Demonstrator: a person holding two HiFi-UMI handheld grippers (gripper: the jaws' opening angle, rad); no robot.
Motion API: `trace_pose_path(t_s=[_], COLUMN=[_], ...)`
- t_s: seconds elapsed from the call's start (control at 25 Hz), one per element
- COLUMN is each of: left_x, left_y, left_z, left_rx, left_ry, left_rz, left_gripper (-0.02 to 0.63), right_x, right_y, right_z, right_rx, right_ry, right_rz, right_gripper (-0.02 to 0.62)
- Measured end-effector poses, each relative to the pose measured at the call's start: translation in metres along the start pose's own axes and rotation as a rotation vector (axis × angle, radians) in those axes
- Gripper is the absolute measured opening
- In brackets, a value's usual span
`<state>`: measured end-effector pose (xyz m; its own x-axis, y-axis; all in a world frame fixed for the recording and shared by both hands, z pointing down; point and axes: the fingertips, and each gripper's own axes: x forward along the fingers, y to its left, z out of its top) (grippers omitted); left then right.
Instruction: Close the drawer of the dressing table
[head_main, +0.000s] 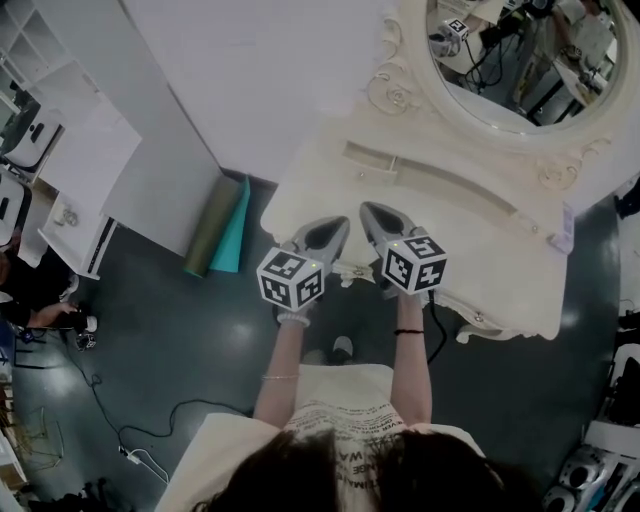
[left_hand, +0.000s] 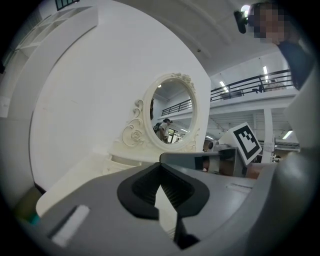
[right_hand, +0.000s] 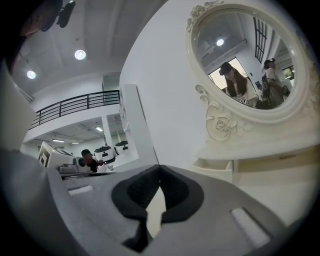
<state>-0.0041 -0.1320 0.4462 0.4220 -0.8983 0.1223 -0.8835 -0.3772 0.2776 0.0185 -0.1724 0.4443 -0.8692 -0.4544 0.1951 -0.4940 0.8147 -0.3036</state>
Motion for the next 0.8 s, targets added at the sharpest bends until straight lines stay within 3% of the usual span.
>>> trace_pose_path(t_s=[0.4, 0.8], left_x=[0.011, 0.038], left_y=[0.024, 0.060], left_z=[0.001, 0.008], left_rx=[-0.010, -0.014], left_ry=[0.016, 0.052], left_rz=[0.027, -0.033], left_gripper=[0.000, 0.000], right_x=[0.019, 0.051], right_y=[-0.012, -0.037], right_z=[-0.001, 0.004], right_rx=[0.008, 0.041], right_ry=[0.022, 0.021], right_rz=[-0.002, -0.075], right_gripper=[0.003, 0.003])
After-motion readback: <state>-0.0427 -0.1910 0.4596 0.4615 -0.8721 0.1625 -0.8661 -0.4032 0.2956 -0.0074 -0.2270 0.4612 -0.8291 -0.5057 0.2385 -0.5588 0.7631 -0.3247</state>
